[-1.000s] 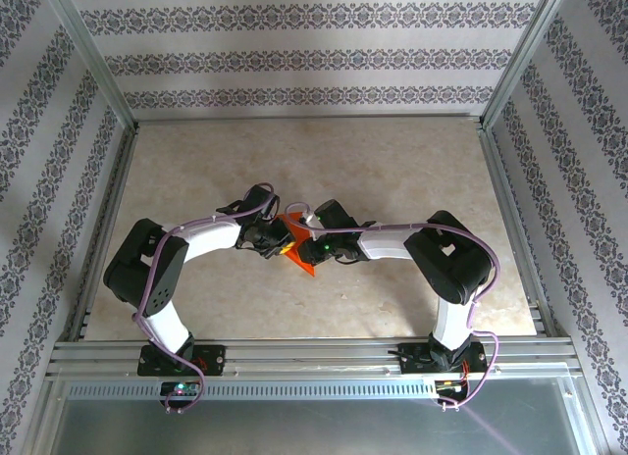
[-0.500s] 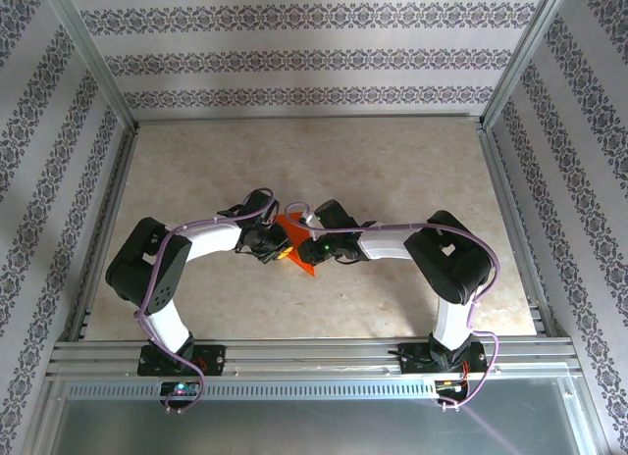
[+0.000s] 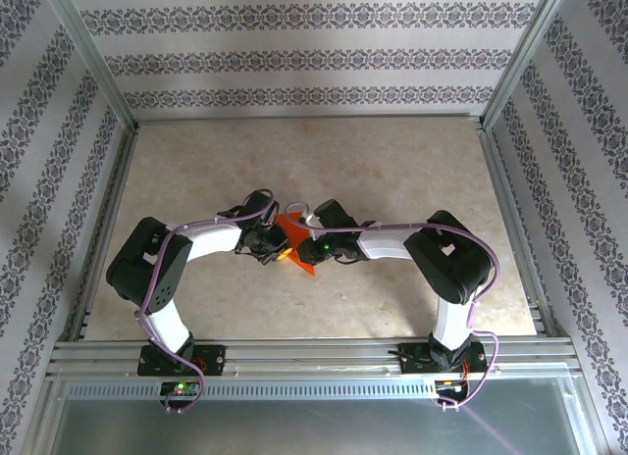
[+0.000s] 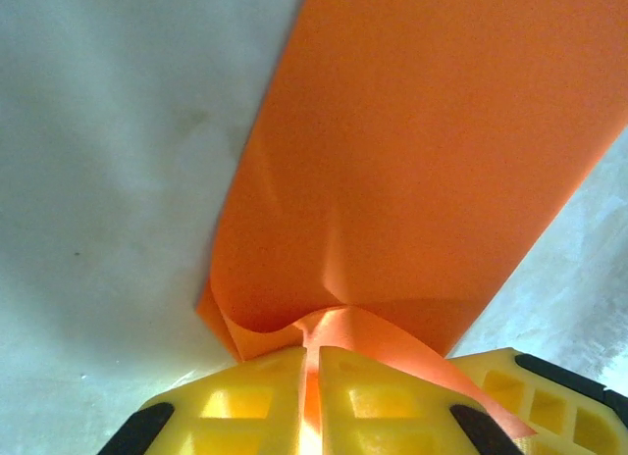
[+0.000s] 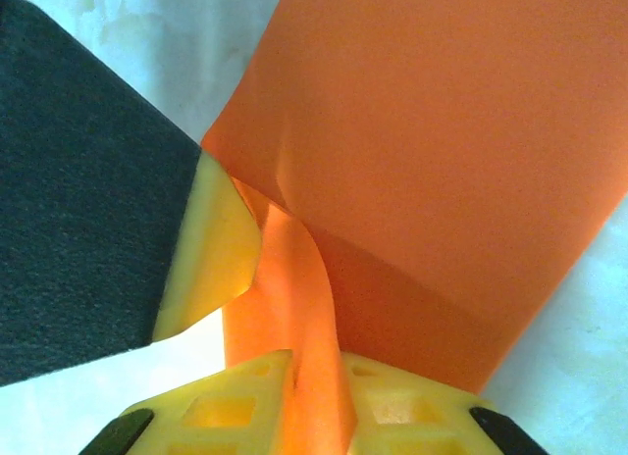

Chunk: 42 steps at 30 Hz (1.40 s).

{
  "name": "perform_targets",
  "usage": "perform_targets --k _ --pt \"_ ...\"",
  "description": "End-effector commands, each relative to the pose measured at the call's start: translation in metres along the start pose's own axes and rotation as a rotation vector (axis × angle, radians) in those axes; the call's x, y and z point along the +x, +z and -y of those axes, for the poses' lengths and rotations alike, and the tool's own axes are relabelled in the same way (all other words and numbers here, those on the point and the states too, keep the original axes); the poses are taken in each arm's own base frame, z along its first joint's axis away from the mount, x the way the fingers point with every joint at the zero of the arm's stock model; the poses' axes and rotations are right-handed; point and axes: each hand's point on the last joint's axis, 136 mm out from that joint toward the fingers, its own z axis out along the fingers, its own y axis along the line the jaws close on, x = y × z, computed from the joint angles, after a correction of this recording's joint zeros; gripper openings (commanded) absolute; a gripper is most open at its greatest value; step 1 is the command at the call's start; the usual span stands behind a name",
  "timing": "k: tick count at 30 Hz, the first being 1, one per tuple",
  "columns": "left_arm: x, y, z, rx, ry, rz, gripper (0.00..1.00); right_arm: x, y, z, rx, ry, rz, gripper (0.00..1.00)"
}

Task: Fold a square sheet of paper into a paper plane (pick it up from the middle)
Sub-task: Third fold the triangle at the center of the table.

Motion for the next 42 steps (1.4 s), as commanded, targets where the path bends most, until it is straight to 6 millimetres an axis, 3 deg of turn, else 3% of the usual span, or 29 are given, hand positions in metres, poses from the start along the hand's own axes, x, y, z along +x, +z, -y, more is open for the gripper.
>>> perform_targets --k 1,7,13,20,26,42 --pt "0.006 0.013 -0.028 -0.093 -0.009 -0.002 0.12 -0.001 -0.009 0.011 0.046 0.069 -0.012 0.24" --pt "0.007 0.017 -0.036 -0.117 -0.018 -0.011 0.12 -0.027 -0.043 0.007 -0.013 0.168 0.074 0.38" --pt "0.007 0.017 -0.037 -0.121 -0.017 -0.011 0.11 -0.029 -0.062 -0.004 -0.056 0.153 0.081 0.38" --pt "0.007 0.017 -0.039 -0.134 -0.020 -0.007 0.11 -0.002 -0.050 -0.024 -0.126 0.099 -0.030 0.26" --pt "0.006 0.016 -0.041 -0.142 -0.028 -0.001 0.11 0.010 -0.037 -0.040 -0.145 0.054 -0.093 0.18" --pt "0.007 0.018 -0.043 -0.151 -0.031 -0.008 0.11 0.024 -0.017 -0.023 -0.065 0.072 -0.157 0.16"
